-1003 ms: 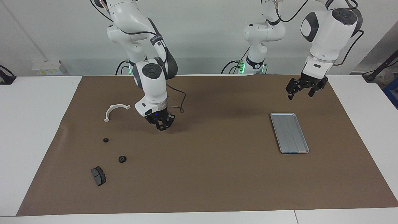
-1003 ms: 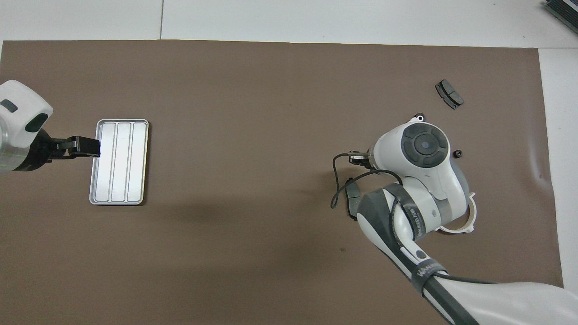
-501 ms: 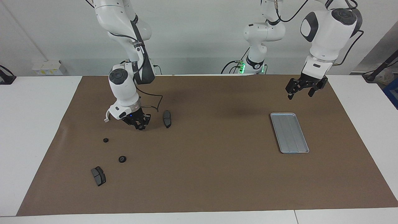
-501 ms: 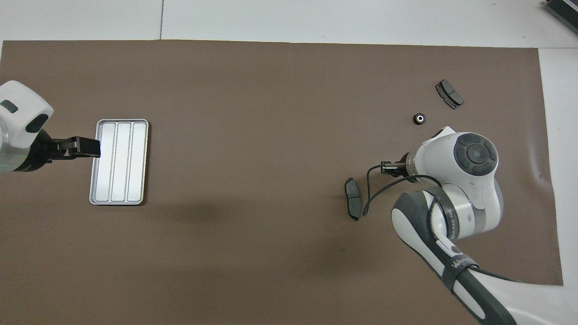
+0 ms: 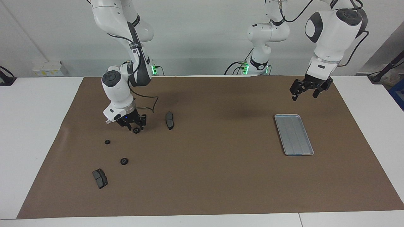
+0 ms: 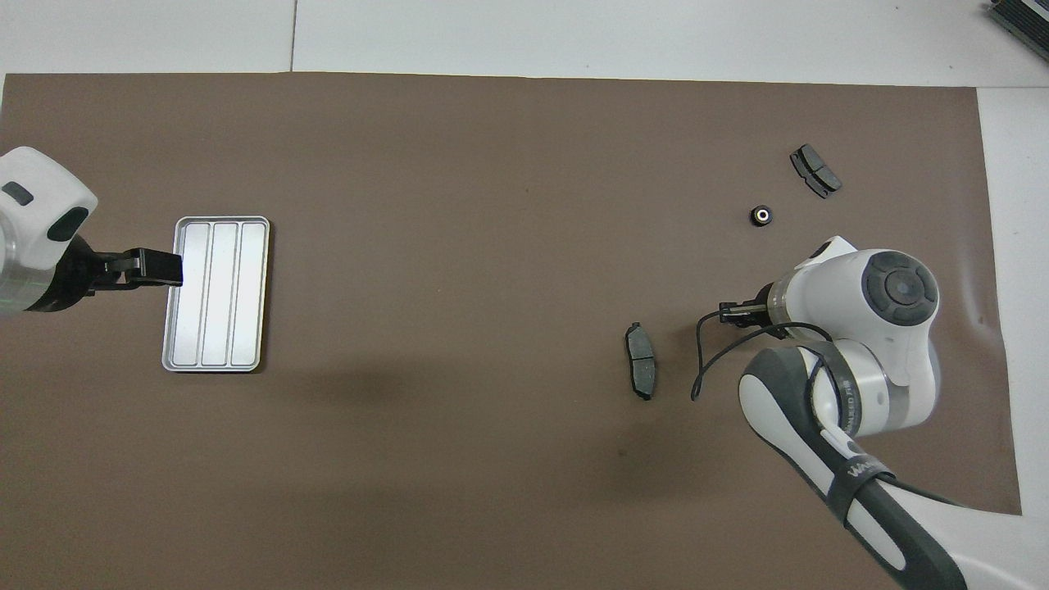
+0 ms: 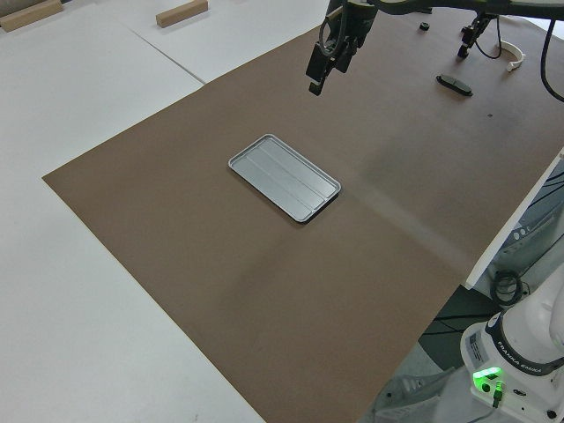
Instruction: Place bearing gear from tray to pile
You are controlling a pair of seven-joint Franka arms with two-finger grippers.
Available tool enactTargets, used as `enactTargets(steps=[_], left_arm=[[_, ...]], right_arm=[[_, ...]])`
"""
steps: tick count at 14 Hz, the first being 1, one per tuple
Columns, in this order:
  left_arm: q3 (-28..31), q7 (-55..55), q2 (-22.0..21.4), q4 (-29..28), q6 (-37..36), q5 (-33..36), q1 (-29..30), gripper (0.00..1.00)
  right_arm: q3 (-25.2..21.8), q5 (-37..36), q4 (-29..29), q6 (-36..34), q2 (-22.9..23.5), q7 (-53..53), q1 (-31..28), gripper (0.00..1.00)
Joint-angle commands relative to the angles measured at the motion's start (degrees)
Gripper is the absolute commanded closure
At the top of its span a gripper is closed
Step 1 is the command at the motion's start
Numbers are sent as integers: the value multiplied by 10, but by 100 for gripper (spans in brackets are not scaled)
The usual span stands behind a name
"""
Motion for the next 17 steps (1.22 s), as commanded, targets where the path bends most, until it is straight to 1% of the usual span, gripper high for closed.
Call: enactTargets(steps=[1,9,11,12,16,17], left_arm=[[2,8,-19,-24,15,-9,-3,0],[2,8,-19,-24,15,-9,-3,0],[1,8,-19,-24,15,-9,-3,0],[2,8,-19,-24,15,-9,-3,0],[1,8,-19,-24,14,-9,-4,0],[1,8,-19,-24,14,-9,-4,0]], right_arm=[[3,15,58,-61,-14,-8,10,0],[1,2,297,-275,-9,-6,2,0],[1,2,347,-335,-9,-6,-1,0],[0,2,356,-354,-11,-6,1,0],[-2,8,351,-407,-63,14,1,0],[-2,7,351,-416,-64,14,2,0]])
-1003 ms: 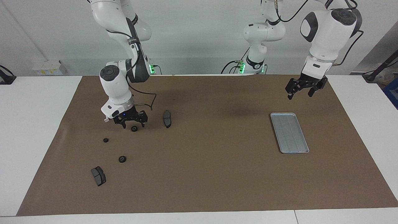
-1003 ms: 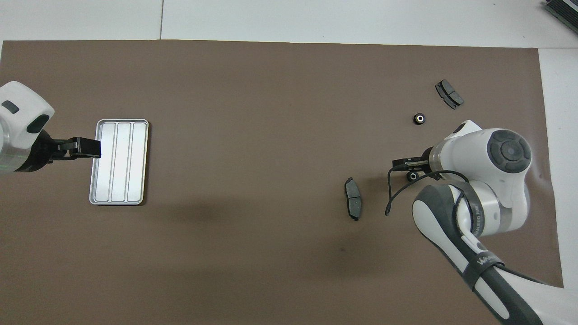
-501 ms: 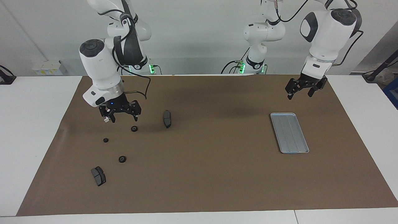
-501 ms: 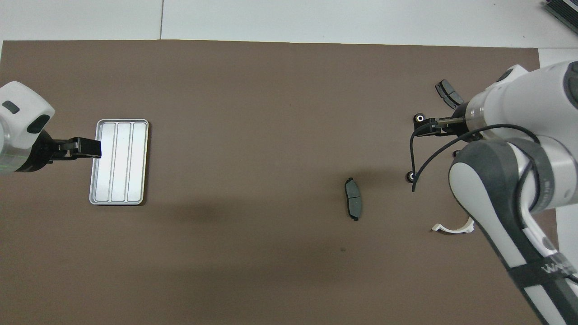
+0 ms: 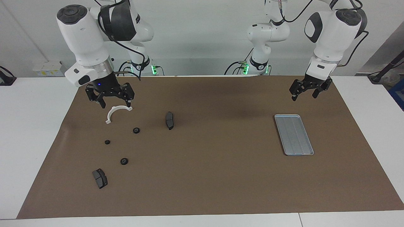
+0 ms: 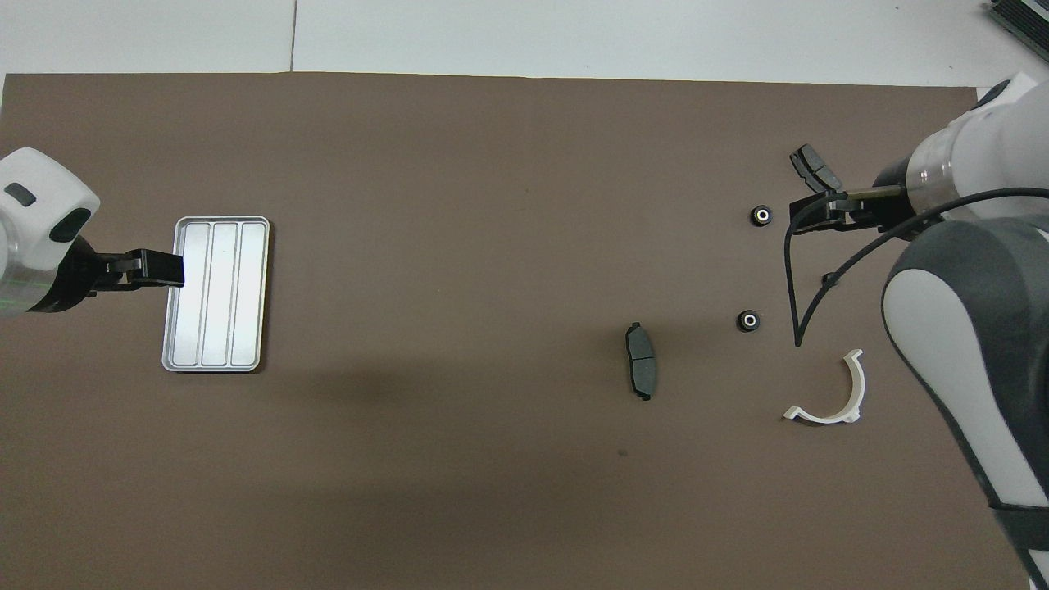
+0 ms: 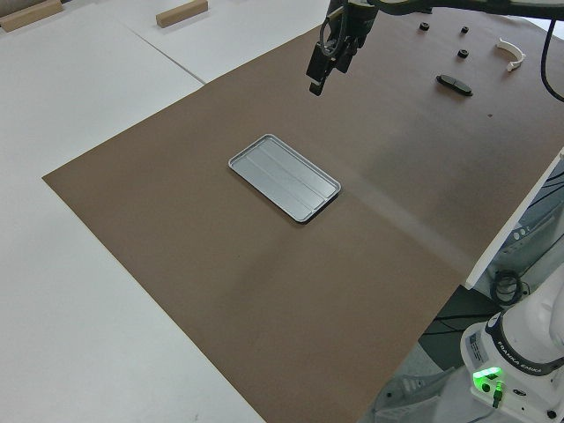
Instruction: Place bearing gear from tray to pile
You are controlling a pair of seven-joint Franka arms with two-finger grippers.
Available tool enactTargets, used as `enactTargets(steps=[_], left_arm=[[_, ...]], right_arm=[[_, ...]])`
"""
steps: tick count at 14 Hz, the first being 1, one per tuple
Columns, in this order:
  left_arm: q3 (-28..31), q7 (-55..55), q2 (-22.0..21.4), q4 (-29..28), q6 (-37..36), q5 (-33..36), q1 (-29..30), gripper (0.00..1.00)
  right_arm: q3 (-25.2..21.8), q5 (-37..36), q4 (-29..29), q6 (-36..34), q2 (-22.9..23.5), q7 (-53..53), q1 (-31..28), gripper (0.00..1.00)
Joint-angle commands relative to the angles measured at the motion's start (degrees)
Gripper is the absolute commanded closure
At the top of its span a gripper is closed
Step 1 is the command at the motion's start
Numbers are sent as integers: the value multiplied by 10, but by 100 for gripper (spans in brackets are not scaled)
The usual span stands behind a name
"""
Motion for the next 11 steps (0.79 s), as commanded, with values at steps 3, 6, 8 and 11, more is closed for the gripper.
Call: enactTargets(steps=[3,6,8,11], left_arm=[[2,8,-19,-23,14,-9,-5,0],[2,8,-19,-23,14,-9,-5,0],[2,8,-19,-23,14,-9,-5,0],[3,8,-19,-23,14,-9,-5,0]], right_arm=[[0,8,0,-37,-25,9,-4,0],[-1,10,0,-50,-35,9,-5,0],[-7,11,-1,-53,-41,7,-6,0],[-16,12,-1,-74,-47,2,-13,0]])
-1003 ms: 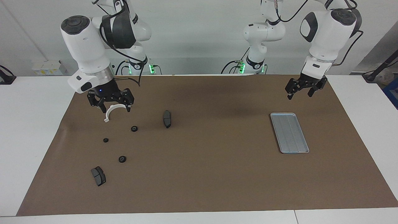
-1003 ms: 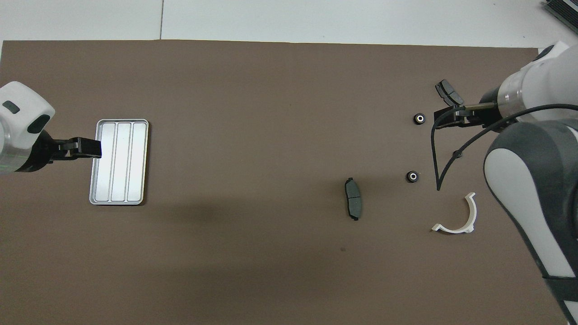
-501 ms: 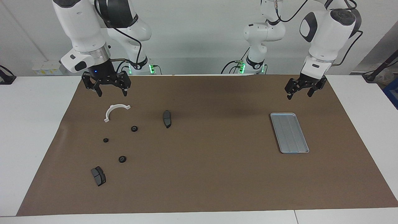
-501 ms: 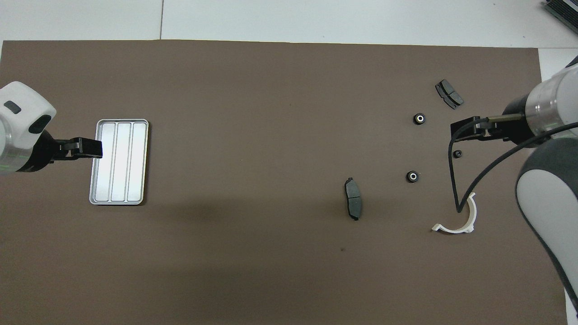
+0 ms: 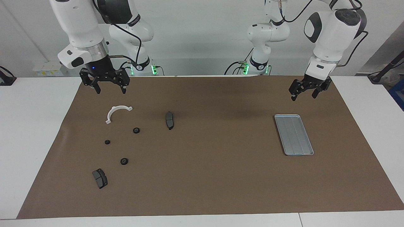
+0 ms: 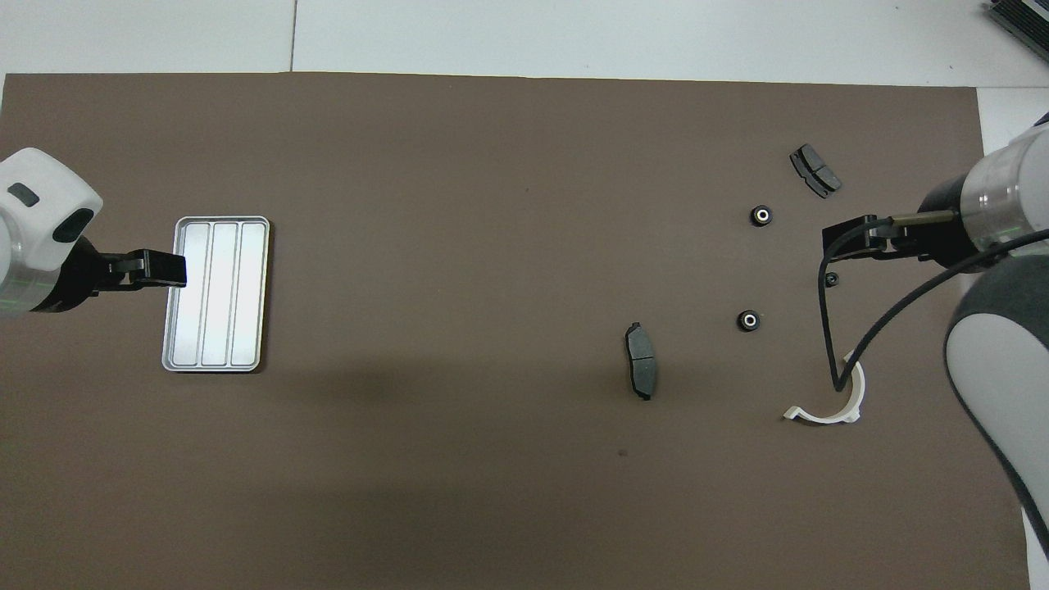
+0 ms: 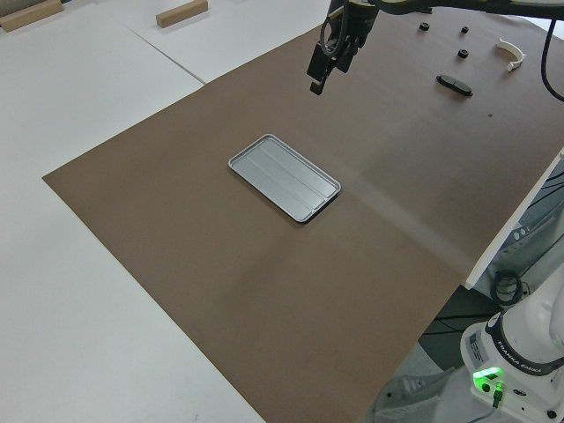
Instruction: Place bearing gear from tray to pile
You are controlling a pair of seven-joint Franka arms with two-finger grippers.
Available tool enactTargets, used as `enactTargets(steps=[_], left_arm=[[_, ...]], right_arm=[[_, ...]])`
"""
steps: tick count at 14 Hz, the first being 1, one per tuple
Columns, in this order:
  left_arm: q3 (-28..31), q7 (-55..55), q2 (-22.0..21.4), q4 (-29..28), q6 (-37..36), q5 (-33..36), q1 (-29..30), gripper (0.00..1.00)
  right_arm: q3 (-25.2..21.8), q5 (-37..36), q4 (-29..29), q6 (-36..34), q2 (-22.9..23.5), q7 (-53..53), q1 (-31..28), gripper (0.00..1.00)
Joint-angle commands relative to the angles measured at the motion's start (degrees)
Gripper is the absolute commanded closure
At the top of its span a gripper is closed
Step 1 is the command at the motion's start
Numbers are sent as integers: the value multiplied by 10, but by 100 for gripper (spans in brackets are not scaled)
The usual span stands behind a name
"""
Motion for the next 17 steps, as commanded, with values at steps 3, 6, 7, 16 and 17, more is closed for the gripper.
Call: enactTargets(steps=[3,6,7,16,17], left_arm=[[4,7,-19,-22,14,-9,-5,0],[4,7,-19,-22,14,-9,-6,0],[4,7,-19,-22,14,-9,-5,0],[4,8,-19,-22,14,-9,-5,0],[4,8,-19,-22,15,-9,-5,0]], right_arm=[[1,12,-1,-22,-15,-1,-19,0],[-37,12,-1,-34,-18,0,23,0],[-45,12,-1,-39,-17,0,31,0],[-74,2,17,-62,-2,4,66,0],[-80,2,17,-62,-2,4,69,0]])
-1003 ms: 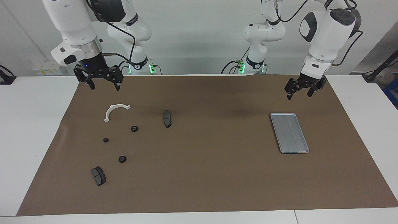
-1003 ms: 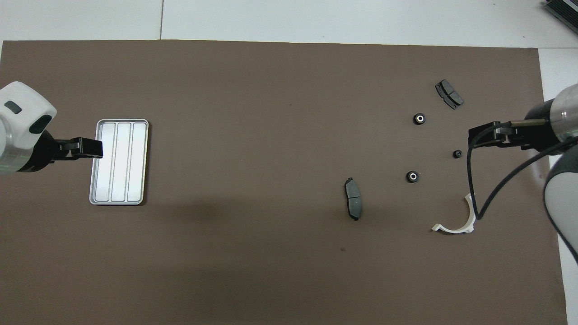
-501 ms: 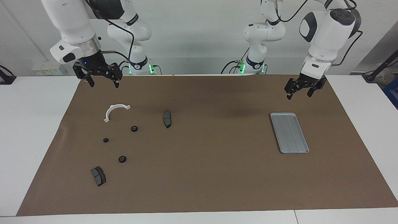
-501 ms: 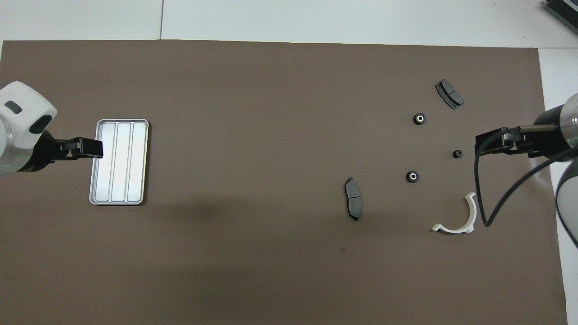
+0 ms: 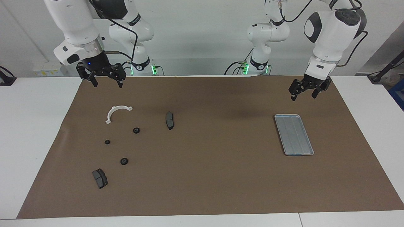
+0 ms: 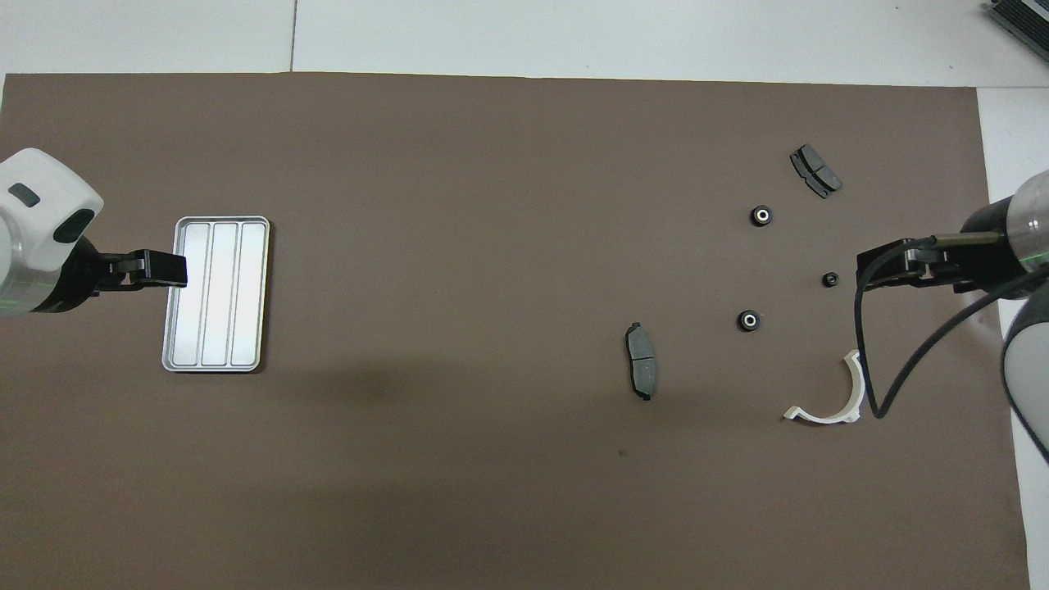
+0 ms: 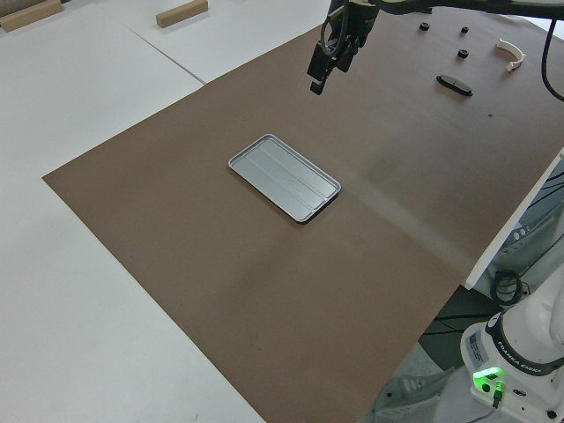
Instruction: Place bearing gear from tray to pile
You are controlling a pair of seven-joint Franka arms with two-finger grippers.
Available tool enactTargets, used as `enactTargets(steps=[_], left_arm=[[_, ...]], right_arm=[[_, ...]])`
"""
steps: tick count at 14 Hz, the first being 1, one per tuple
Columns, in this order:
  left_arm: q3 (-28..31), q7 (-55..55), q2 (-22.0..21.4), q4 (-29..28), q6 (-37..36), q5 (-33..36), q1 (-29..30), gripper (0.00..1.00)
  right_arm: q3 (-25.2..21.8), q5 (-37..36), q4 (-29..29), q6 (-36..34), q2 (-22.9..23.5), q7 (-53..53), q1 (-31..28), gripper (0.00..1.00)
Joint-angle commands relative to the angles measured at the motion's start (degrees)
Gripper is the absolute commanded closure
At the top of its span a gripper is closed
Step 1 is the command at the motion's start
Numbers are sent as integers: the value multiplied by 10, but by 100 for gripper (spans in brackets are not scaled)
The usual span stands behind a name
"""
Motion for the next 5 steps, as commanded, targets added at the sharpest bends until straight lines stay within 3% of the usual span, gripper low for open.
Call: enactTargets(steps=[1,5], left_arm=[[4,8,-18,-22,14,-9,-5,0],[4,7,-18,-22,14,-9,-5,0]], right_arm=[[-19,2,16,-15,8,4,13,0],[-21,2,15,-16,7,4,13,0]])
